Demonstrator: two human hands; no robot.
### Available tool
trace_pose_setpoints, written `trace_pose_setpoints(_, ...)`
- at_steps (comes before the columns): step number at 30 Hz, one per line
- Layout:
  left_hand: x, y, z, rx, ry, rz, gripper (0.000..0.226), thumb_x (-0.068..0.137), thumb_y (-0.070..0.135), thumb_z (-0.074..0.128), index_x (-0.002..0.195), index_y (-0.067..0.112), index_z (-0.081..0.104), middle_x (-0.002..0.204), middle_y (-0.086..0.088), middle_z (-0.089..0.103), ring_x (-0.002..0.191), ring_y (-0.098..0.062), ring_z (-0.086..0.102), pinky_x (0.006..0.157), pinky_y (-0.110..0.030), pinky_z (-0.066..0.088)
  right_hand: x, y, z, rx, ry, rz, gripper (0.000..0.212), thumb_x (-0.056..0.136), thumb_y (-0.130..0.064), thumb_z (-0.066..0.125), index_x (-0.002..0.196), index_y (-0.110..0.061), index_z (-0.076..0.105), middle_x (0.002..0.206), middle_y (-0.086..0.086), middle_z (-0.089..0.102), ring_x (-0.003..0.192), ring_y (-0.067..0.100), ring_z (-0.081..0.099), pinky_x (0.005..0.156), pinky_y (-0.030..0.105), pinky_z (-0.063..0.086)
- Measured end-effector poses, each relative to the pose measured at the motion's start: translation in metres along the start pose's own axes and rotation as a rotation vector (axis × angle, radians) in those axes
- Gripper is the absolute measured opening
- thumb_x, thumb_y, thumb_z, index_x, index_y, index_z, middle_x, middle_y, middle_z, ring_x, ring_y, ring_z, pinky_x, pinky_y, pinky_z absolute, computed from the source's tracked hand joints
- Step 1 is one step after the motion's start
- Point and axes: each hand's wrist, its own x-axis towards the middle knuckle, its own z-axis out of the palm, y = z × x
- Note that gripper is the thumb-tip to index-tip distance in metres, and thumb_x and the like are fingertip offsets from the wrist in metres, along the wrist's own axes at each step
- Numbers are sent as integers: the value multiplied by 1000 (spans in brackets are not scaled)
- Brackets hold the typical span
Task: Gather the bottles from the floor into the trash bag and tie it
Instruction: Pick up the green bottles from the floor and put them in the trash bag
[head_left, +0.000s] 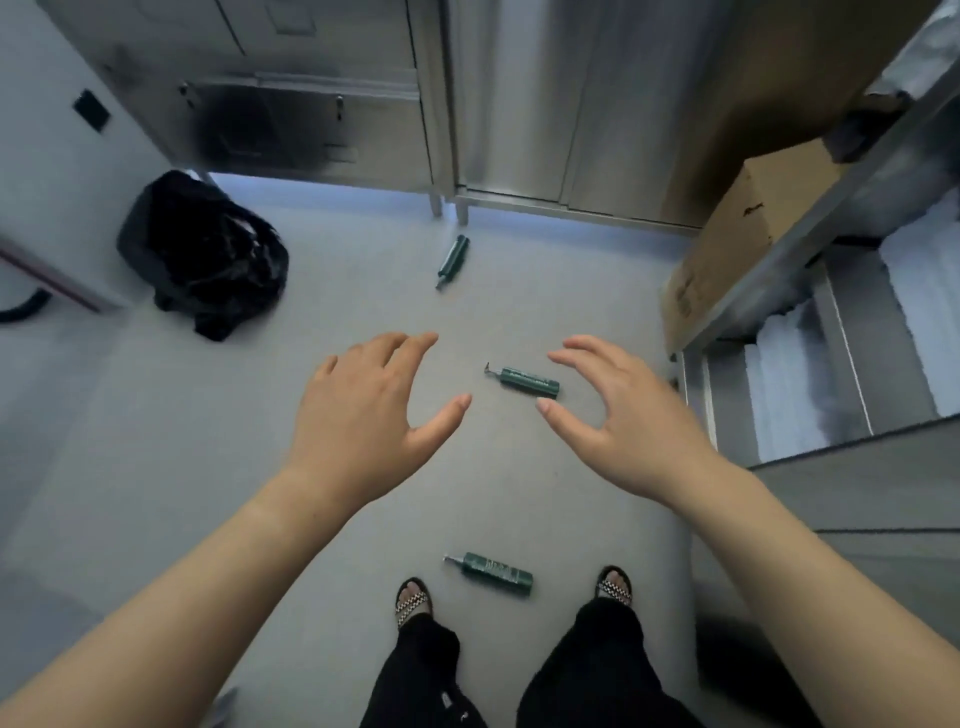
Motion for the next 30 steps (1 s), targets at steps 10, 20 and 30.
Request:
trace_pose_setpoints(10,-17,34,108,-93,-33,-387,65,84,63,34,135,24,43,134,1,52,124,-20,47,100,-39,36,37,86,63,5,-237,-250,50,86,-46,54,131,-24,49,143,-5,42,132,15,36,109,33,30)
trace_pose_setpoints(20,-37,-51,348,-59,-77,-543,65,84,61,38,136,22,42,135,-2,51,123,-23,48,100,-44,39,43,185,324,58,-334,-356,50,86,-44,56,132,-25,48,144,-5,41,133,14,33,108,35,31)
trace_pose_setpoints(30,-70,-160,620,-82,-52,-748,64,84,61,40,136,22,43,138,-3,50,124,-26,48,99,-45,39,55,290,624,107,-543,-505,50,88,-42,56,135,-28,45,145,-6,40,133,12,33,109,26,26)
